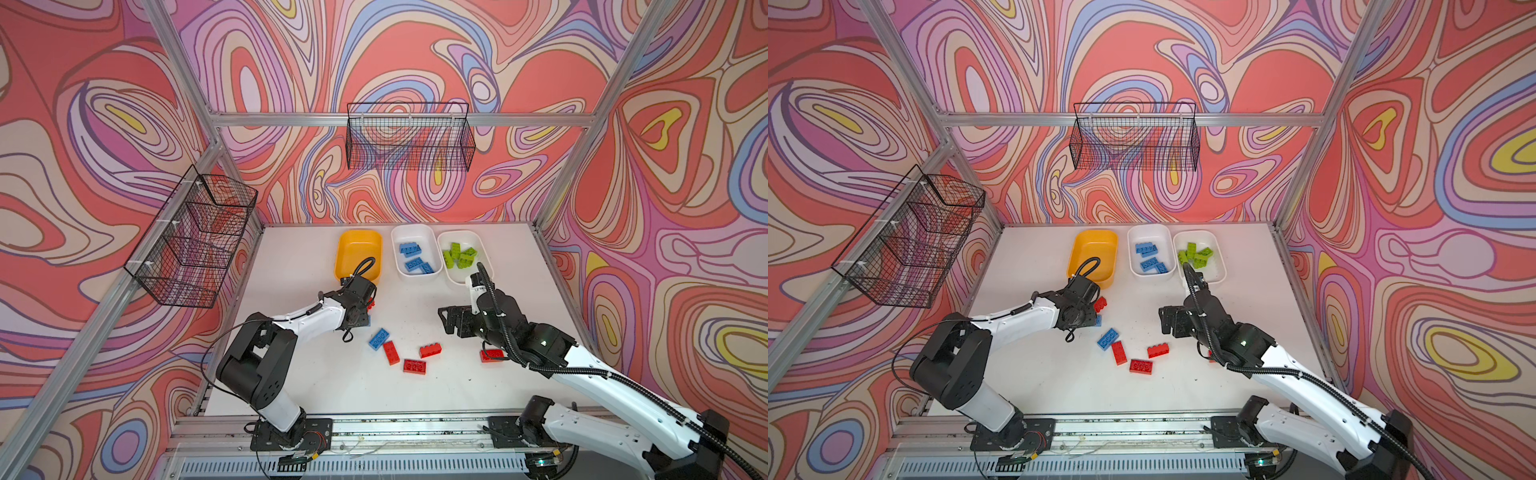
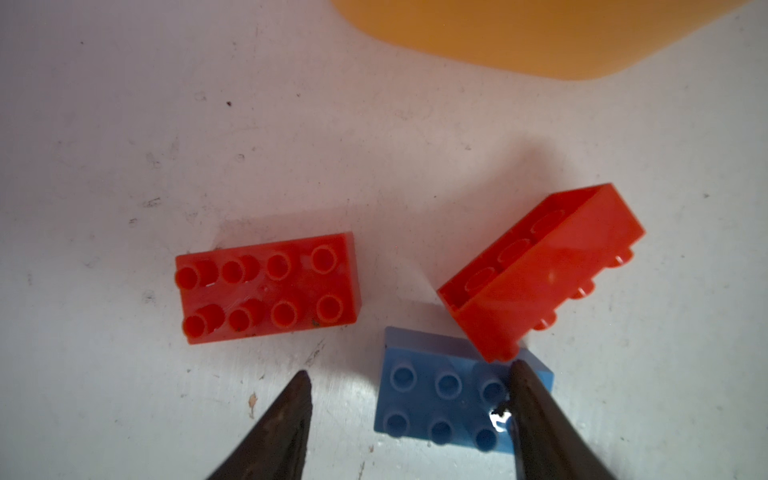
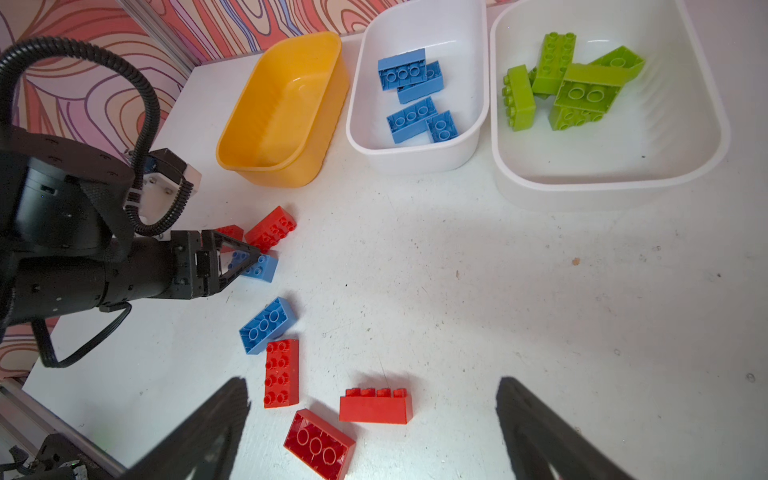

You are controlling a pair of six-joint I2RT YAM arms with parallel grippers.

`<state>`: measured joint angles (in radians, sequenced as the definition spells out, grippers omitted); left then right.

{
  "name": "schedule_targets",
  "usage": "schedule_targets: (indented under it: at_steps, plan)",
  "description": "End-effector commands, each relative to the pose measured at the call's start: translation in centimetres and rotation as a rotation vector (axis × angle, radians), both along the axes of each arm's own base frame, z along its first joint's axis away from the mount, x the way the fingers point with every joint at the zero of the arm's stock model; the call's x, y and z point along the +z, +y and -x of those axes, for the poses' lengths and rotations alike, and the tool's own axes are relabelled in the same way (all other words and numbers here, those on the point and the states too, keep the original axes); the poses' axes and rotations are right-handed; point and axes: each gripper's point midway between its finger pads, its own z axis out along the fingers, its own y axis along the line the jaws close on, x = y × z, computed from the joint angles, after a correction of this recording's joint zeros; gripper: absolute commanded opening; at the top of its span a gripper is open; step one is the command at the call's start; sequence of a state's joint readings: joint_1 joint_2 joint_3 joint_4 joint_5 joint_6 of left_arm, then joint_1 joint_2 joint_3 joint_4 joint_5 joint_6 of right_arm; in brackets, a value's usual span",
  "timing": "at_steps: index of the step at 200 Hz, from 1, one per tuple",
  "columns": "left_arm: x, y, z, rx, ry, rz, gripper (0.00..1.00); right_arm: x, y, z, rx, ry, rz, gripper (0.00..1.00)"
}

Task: Sort the legos into containers by color

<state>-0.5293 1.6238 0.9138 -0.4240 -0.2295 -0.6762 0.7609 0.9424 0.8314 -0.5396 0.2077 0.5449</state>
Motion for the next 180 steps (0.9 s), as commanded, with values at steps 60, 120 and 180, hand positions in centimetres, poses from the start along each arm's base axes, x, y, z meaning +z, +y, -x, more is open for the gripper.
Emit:
schedule_targets:
  at_steps: [60,120,180]
  plan:
    - [2.1,-0.9,1.8,-0.08,0.047,0.005,0.78,-0.5,-0.7,0.2,-0.023,0.001,0.013,0.98]
    - [2.0,-3.7,1.2,-0.21,0.053,0.025,0.78,-0.6,-0.9,0.4,-0.028,0.006,0.017,0.98]
    - [0.5,-3.5,1.2,-0.098,0.116,0.024,0.77,-0.4,-1.2,0.3,-0.039,-0.005,0.021,0.98]
